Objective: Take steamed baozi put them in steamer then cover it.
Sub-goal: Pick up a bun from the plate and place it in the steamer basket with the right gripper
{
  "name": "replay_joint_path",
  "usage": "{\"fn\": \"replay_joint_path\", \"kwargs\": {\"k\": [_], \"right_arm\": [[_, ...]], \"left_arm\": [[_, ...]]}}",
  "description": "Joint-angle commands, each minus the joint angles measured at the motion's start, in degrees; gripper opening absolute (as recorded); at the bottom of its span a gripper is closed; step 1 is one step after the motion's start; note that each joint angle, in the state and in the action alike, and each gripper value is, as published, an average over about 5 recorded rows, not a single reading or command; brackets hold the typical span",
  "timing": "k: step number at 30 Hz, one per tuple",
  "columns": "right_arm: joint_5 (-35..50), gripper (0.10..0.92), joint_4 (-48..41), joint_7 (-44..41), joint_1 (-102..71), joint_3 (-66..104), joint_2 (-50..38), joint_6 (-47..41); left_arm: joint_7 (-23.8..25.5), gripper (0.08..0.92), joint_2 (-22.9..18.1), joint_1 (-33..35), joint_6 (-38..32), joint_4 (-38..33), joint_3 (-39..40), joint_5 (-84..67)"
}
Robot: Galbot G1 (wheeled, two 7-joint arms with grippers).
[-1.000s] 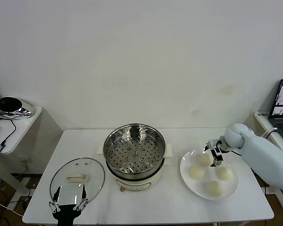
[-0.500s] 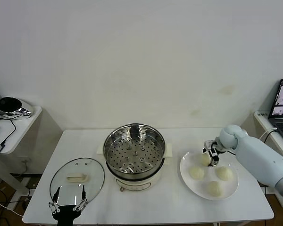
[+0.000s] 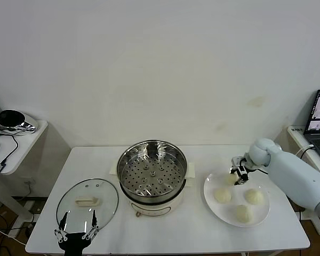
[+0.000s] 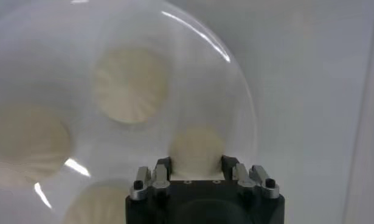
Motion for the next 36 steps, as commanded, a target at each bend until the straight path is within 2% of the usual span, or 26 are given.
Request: {"fn": "replay_joint_path", "kwargs": {"k": [1,7,12,18,23,28,36], "right_arm": [[6.4,0.533,6.5,-0.3,7.3,-4.6,-4.7,-0.2],[16.2,0.535,8.8,-0.6,25.5,-15.9,-3.3,0.5],[23.8,0.539,8.8,0.2,37.0,-23.3,3.8,2.1],[28.6,0.543,6.9,1.8,41.9,-28.7,14.2,6.2],[27.9,0.543,3.8,3.5,40.5,-31.5,24.2,10.3],[22.8,0.545,-0.2,5.3,37.5,-33.6,31.8,15.1],[14.4,0.552,-5.4,5.6,33.1,-36.2,37.0,21.8]], "left_arm": [[0.0,0.823,0.1,-0.1,0.4,-0.1,0.0,-2.2],[0.1,0.823,0.7,-0.7,0.6,-0.3,0.2,-7.6],[0.3,0.823,1.1,-0.8,0.3,-0.4,-0.1,-10.2],[0.3,0.823,1.1,-0.4,0.0,-1.0,-0.1,-9.9],[0.2,0.823,0.6,-0.5,0.0,-1.6,-0.3,-9.9],[0.2,0.823,0.4,-0.5,0.1,-2.2,-1.1,-9.8],[0.2,0.823,-0.1,-0.4,0.3,-3.1,-1.7,-9.6]]}}
